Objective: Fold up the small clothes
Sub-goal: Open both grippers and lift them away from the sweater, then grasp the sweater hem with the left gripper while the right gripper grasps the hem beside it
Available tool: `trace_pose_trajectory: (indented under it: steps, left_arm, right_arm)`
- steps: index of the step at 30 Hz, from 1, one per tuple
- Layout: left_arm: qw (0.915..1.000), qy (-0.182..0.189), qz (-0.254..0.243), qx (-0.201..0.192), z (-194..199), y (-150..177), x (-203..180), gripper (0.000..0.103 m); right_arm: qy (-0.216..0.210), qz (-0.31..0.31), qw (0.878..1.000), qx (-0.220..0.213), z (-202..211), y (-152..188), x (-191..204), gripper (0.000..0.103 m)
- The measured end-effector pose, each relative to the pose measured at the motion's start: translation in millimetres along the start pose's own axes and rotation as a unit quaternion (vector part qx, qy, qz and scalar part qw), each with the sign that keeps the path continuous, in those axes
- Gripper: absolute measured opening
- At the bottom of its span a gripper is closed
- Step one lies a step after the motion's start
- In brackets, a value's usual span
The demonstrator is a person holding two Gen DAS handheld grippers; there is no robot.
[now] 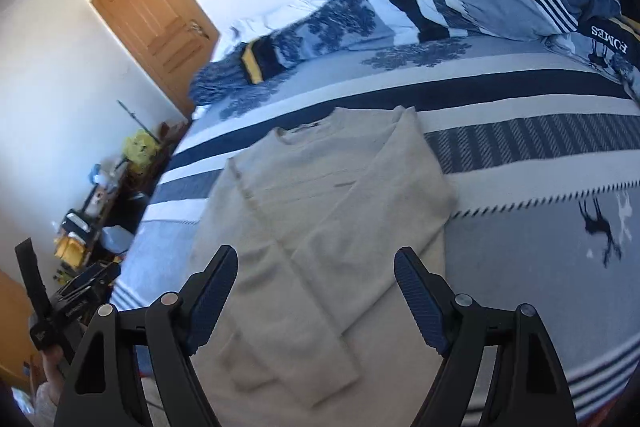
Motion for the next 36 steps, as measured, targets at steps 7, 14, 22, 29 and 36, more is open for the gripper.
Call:
trace_pose_trajectory:
  steps: [7, 14, 22, 29, 36]
  left_arm:
    - [0.9968, 0.03, 0.026, 0.069, -131.9, -66.7, 7.1, 0.084]
    - [0.9909, -0.004, 0.069, 0.115, -259.7, -124.7, 24.0, 0.084]
    - [0.9888, 0.003, 0.055, 0.139, -338.2, -138.6, 22.6, 0.039]
    - [0.9893, 0.045, 0.077, 0.116, -325.0, -140.0, 22.2, 0.006]
    - [0.9896, 0.102, 0.093, 0.04, -180.0, -143.2, 38.7, 0.005]
  right_arm:
    - [0.005, -0.047, 0.998, 0.053, -97.3, -65.1, -66.5, 0.085]
    - [0.012, -0.097, 0.99, 0.105, -216.7, -121.4, -136.2, 0.075]
    - [0.029, -0.148, 0.981, 0.118, -301.3, -158.8, -191.9, 0.064]
    - [0.06, -0.113, 0.987, 0.101, -317.7, -165.8, -176.8, 0.011]
    - [0.05, -0.063, 0.996, 0.035, -225.2, -176.6, -130.4, 0.009]
Point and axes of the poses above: each gripper's, at about its wrist camera, not at the fingertips, and z roughly against the way its jaws point, x to its left, y to its underside, the point moved 8 cm from there along -z, roughly the way its jaws point, and after that the axes turned 1 degree about -y, right-handed, at the moved point
